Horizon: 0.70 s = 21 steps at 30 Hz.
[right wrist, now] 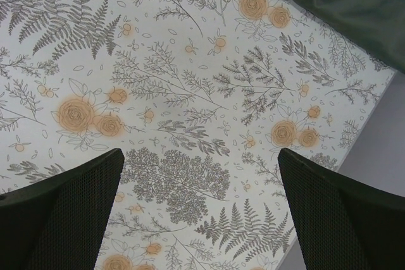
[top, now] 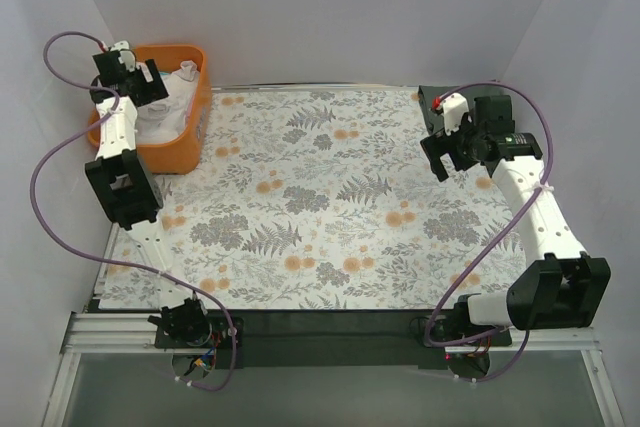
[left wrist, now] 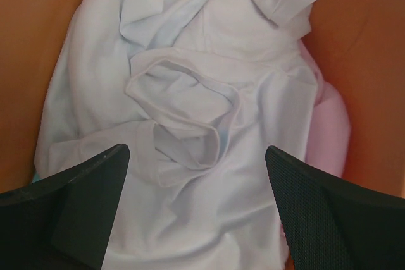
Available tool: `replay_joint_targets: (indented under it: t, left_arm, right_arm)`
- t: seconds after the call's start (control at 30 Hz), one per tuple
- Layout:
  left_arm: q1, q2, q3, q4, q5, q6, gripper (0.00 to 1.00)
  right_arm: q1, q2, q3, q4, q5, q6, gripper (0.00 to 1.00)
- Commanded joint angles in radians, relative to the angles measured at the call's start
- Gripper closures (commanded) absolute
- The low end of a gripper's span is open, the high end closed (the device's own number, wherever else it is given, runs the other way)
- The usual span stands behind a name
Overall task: Fold and stack the t-shirts
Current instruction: Grab the tshirt from the pile
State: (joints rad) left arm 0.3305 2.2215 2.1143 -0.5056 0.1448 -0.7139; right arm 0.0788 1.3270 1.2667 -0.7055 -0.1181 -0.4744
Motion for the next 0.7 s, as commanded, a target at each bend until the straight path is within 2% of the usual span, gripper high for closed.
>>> replay_joint_targets:
  t: [0.0,0.23,0.33,0.37,0.5,0.57,0.67]
  left_arm:
    - [-0.001,0.064,0.042,0.050,-0.034,0.053,0.18]
    - [-0.001,0.147,0.004,0.041,-0.074,0.079,0.23]
    - [0.001,0.161,-0.001,0.032,-0.097,0.090,0.41]
    - [0.004,0.158,0.004,0.029,-0.085,0.085,0.57]
    - [0.013,0.107,0.053,0.044,-0.018,0.042,0.93]
    - [0.016,0.063,0.096,0.071,-0.001,0.019,1.00]
    - [0.016,0.001,0.165,0.105,0.016,0.004,1.00]
  right_arm:
    - [-0.001,0.015,0.039,0.012,-0.014,0.007,0.02]
    - [0.001,0.063,0.045,0.011,0.001,0.005,0.02]
    - [-0.001,0.063,0.045,0.008,-0.005,0.008,0.02]
    - [-0.001,0.061,0.045,0.008,-0.005,0.008,0.02]
    - [-0.001,0.046,0.046,0.005,-0.008,0.013,0.02]
    - [-0.001,0.041,0.046,0.003,-0.011,0.014,0.02]
    - [-0.001,0.029,0.046,0.001,-0.012,0.014,0.02]
